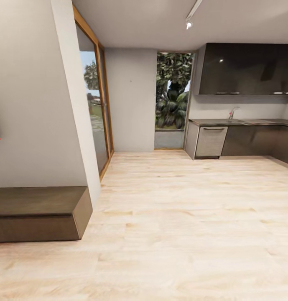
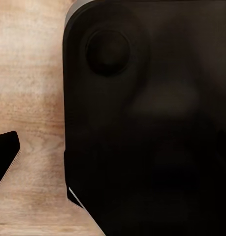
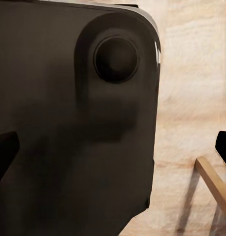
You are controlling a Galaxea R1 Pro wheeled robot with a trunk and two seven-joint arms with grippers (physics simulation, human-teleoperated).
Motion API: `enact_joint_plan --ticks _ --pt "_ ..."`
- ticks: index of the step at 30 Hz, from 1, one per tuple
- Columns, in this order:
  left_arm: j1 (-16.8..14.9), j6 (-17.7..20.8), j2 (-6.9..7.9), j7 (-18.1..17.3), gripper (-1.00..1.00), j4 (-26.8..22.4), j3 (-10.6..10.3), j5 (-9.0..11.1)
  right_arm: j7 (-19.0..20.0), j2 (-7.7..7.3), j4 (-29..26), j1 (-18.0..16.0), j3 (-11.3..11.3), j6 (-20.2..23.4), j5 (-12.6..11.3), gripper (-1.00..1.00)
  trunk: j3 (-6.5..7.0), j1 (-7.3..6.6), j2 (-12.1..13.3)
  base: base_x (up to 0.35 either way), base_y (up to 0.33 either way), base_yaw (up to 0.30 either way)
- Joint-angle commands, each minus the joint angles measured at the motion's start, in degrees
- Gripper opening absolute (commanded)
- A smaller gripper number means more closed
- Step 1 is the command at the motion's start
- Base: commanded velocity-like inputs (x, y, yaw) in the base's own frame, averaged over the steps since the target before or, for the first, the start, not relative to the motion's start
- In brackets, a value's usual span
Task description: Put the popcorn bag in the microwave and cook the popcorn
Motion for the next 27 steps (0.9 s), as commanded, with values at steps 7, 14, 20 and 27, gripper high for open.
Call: enact_joint_plan --ticks 7,14,20,27 --pt "0.00 -0.06 -0.01 0.06 1.00 -0.04 0.08 0.17 -0.05 -0.08 0.01 0.00 0.01 -0.24 0.02 1.00 -0.04 0.03 -0.02 0.321 0.000 0.000" --pt "0.00 -0.10 -0.01 0.06 1.00 -0.04 0.08 0.17 -0.04 -0.09 0.01 0.00 -0.11 -0.24 -0.07 1.00 -0.04 0.03 -0.02 0.321 0.000 0.000" --pt "0.00 -0.10 -0.01 0.07 1.00 -0.04 0.08 0.17 -0.05 -0.10 0.01 0.00 -0.33 -0.82 -0.42 1.00 -0.04 0.03 -0.02 0.321 0.000 0.000" --pt "0.00 -0.24 -0.01 0.08 1.00 -0.04 0.14 0.17 -0.06 -0.10 0.01 0.00 -0.43 -1.20 -0.56 1.00 -0.04 0.03 -0.02 0.321 0.000 -0.015"
